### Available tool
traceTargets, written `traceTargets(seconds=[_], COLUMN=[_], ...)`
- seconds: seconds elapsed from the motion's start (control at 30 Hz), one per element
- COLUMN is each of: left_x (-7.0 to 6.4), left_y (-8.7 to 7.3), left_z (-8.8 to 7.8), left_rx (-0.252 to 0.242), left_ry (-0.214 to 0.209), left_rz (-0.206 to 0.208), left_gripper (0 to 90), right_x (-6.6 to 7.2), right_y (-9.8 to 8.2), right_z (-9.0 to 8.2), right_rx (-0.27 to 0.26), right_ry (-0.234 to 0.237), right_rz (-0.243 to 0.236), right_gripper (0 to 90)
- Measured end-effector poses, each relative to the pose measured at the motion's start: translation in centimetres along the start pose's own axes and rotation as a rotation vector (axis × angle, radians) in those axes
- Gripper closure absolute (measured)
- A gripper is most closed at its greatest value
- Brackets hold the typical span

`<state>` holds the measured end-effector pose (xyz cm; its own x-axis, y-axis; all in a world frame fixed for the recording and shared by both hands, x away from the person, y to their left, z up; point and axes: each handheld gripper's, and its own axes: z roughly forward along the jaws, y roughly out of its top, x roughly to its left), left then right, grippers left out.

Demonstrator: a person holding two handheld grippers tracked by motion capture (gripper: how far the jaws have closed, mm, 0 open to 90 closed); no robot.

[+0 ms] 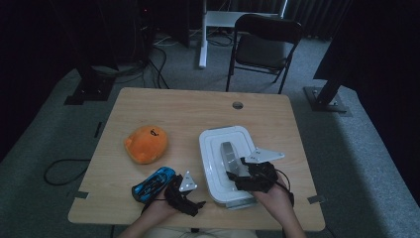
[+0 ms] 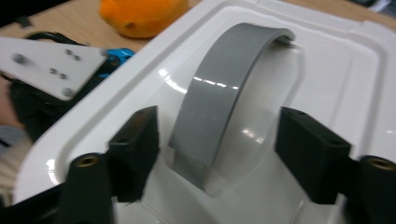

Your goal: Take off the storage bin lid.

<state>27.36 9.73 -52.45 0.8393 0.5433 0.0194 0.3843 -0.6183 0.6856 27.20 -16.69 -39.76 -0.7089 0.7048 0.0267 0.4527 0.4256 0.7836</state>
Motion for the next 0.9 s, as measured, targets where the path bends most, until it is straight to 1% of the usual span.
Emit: traceTargets(seconds=[0.03, 0.07, 0.13, 0.2, 0.27, 0.3, 0.43, 0.47, 0.57, 0.7, 0.8, 0.9], left_x=[0.0, 0.0, -0.01, -0.01, -0.01, -0.01, 0.0, 0.0, 0.0, 0.0, 0.0, 0.0], left_y=[-0.01, -0.01, -0.02, -0.03, -0.03, -0.03, -0.07, -0.07, -0.07, -0.08, -0.08, -0.08], left_z=[0.0, -0.01, -0.01, 0.0, -0.01, -0.01, -0.05, -0.05, -0.06, -0.06, -0.06, -0.06], left_rx=[-0.001, -0.001, -0.002, -0.003, -0.002, -0.002, -0.003, -0.003, -0.003, -0.003, -0.003, -0.003], left_ry=[0.0, 0.001, 0.001, 0.001, 0.002, 0.002, 0.005, 0.005, 0.006, 0.006, 0.006, 0.007], left_rz=[-0.001, 0.0, -0.002, -0.002, -0.002, -0.002, -0.007, -0.007, -0.007, -0.008, -0.009, -0.009], left_gripper=[4.8, 4.8, 4.8, 4.8, 4.8, 4.8, 4.8, 4.8, 4.8, 4.8, 4.8, 4.8], right_x=[0.1, 0.17, 0.57, 0.83, 0.96, 0.96, 1.02, 1.01, 1.08, 0.9, 0.5, 0.44], right_y=[0.05, 0.09, 0.18, 0.29, 0.37, 0.37, 0.28, 0.23, 0.13, 0.11, 0.14, 0.31], right_z=[0.03, 0.05, 0.2, 0.36, 0.44, 0.44, 0.4, 0.38, 0.36, 0.34, 0.2, -0.08], right_rx=[0.001, 0.001, 0.003, 0.003, 0.001, 0.001, -0.012, -0.014, -0.021, -0.025, -0.034, -0.038], right_ry=[-0.011, -0.013, -0.036, -0.022, -0.014, -0.014, -0.018, -0.009, -0.014, 0.0, 0.022, 0.022], right_rz=[-0.006, -0.001, -0.028, -0.025, -0.033, -0.033, -0.009, -0.008, -0.004, 0.03, 0.052, 0.053], right_gripper=[32.7, 34.5, 36.8, 40.0, 45.5, 45.5, 59.9, 60.9, 61.5, 63.1, 64.4, 65.5])
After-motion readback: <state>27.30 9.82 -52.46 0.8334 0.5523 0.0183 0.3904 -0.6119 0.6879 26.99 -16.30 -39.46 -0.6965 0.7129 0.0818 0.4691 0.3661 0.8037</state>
